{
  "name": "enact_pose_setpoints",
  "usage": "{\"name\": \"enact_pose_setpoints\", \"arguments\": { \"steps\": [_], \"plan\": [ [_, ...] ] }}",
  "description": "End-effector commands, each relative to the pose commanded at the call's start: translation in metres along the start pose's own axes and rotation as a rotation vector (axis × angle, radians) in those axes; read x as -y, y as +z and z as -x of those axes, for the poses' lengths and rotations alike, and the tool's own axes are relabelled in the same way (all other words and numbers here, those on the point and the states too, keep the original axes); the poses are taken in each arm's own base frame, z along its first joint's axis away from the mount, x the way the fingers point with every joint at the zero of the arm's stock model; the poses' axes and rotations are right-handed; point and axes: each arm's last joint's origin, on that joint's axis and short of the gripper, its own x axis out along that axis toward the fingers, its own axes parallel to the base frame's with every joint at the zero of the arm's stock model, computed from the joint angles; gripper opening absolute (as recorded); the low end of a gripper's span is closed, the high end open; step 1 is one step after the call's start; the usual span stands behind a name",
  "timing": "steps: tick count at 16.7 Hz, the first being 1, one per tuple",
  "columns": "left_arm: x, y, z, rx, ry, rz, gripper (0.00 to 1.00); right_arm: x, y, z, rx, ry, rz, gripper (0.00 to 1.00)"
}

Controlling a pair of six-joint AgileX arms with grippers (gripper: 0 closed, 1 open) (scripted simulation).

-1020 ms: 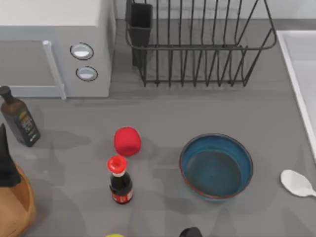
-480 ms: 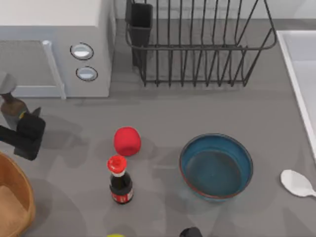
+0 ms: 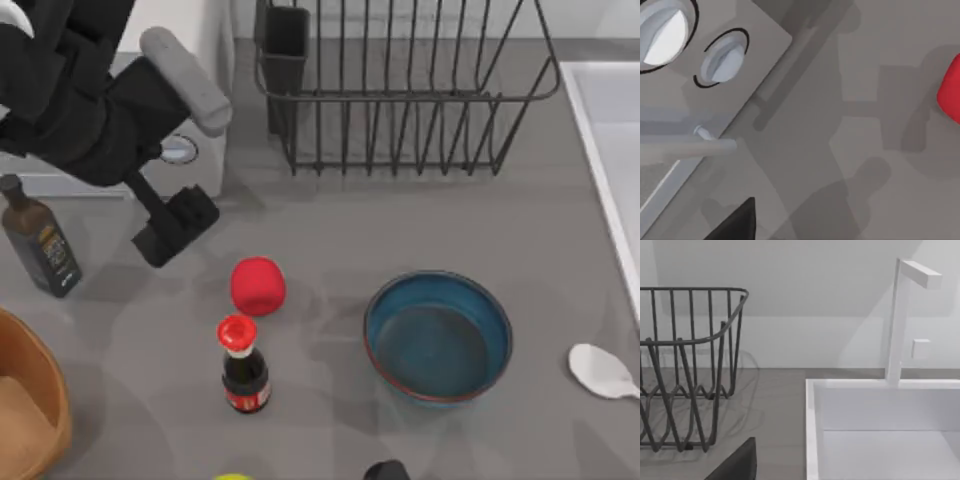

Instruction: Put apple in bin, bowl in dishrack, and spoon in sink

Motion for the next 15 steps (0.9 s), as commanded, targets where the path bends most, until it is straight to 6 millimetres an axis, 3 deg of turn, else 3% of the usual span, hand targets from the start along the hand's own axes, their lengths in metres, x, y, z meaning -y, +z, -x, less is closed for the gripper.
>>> {"name": "enact_pose_setpoints", "arguments": {
  "steps": [4,8,11,15],
  "plan": [
    [0.007,0.045,-0.058,-0.18,-0.165,-0.195,1.0,0.0,0.0,0.0,0.0,0.0,0.0,1.0],
    [0.024,0.065,-0.104,-0.312,-0.293,-0.334,1.0,0.0,0.0,0.0,0.0,0.0,0.0,1.0],
    [0.033,0.068,-0.12,-0.363,-0.341,-0.38,1.0,0.0,0.0,0.0,0.0,0.0,0.0,1.0],
    [0.033,0.068,-0.12,-0.364,-0.342,-0.381,1.0,0.0,0.0,0.0,0.0,0.0,0.0,1.0]
  ]
}}
